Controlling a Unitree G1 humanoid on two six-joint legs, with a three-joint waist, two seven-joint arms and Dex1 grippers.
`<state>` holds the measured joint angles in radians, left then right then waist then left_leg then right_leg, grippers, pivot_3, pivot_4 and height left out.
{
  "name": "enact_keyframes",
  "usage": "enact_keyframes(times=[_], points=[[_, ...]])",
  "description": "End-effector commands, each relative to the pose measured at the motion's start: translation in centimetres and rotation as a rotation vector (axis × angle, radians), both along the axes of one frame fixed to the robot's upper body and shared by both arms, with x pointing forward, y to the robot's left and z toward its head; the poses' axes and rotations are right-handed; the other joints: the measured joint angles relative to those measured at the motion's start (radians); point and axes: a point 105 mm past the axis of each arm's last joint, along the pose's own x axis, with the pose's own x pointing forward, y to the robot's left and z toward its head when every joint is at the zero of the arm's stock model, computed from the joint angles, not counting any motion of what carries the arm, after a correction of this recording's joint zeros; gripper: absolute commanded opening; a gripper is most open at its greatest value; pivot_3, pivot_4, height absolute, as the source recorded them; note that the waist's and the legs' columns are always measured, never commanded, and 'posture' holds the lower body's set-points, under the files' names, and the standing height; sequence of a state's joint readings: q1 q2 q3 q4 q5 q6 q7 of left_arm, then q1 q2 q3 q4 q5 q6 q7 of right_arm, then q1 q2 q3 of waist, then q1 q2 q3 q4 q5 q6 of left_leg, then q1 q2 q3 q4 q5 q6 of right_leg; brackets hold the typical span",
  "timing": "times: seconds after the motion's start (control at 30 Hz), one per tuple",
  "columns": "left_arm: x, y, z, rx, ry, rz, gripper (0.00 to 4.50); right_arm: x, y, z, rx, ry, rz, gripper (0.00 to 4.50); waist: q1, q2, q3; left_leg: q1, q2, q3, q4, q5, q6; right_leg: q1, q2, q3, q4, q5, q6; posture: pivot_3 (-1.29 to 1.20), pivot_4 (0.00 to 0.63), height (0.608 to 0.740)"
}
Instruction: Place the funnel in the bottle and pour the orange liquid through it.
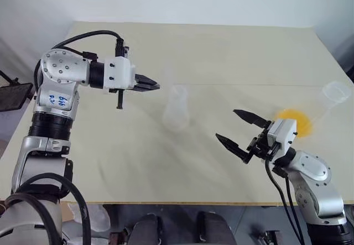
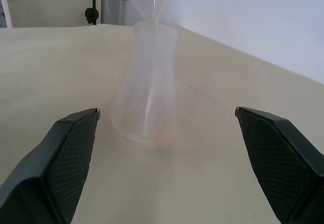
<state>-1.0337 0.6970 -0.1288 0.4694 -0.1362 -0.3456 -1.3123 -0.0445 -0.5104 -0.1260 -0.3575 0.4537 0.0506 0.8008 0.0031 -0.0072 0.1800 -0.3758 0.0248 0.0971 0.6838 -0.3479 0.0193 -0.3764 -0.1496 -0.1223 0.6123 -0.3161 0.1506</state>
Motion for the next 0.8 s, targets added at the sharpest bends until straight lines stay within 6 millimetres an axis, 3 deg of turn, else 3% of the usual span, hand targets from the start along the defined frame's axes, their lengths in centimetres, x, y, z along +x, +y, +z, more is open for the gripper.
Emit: enact_keyframes(times=[0.03,0.2,0.37,0.5,0.7,0.8], points=[[-0.1,-1.0,1.4,0.009,-0.063,-0.029,0.01,-0.7,0.4,0.8,0.017,-0.033,0.005,4.5,0.006,0.0,0.0,0.0,0.0,0.0,0.0,0.0,0.0,0.0,0.0,0.0,0.0,0.0,0.0,0.0,0.15,0.74],[-0.4,-2.5,1.7,-0.013,-0.026,-0.09,0.01,-0.8,0.5,0.8,0.021,-0.031,0.0,4.5,0.008,0.0,0.0,0.0,0.0,0.0,0.0,0.0,0.0,0.0,0.0,0.0,0.0,0.0,0.0,0.0,0.15,0.74],[-1.1,-3.3,2.1,-0.093,0.04,-0.135,1.19,-0.7,0.3,0.9,0.02,-0.031,-0.002,4.5,0.008,0.0,0.0,0.0,0.0,0.0,0.0,0.0,0.0,0.0,0.0,0.0,0.0,0.0,0.0,0.0,0.15,0.74],[-1.6,-3.0,0.9,-0.119,0.089,-0.136,2.44,-0.8,0.0,0.9,0.016,-0.031,-0.016,4.5,0.005,0.0,0.0,0.0,0.0,-0.001,0.0,0.0,0.0,0.0,0.0,0.0,0.001,0.0,0.0,0.0,0.15,0.74],[-2.6,-1.9,0.4,-0.348,0.19,-0.098,4.33,-0.6,-1.2,1.5,0.041,-0.047,-0.069,4.5,-0.001,0.0,0.0,0.0,0.001,-0.004,0.001,0.0,0.0,0.0,0.0,0.0,0.001,0.0,0.0,0.0,0.15,0.74],[-2.6,0.5,-0.5,-0.508,0.245,0.001,4.45,-0.3,-2.4,2.2,0.099,-0.062,-0.146,4.5,-0.002,0.0,0.0,0.0,0.001,-0.005,0.001,0.0,0.0,0.0,0.0,0.001,0.001,0.0,0.0,0.0,0.15,0.74]])
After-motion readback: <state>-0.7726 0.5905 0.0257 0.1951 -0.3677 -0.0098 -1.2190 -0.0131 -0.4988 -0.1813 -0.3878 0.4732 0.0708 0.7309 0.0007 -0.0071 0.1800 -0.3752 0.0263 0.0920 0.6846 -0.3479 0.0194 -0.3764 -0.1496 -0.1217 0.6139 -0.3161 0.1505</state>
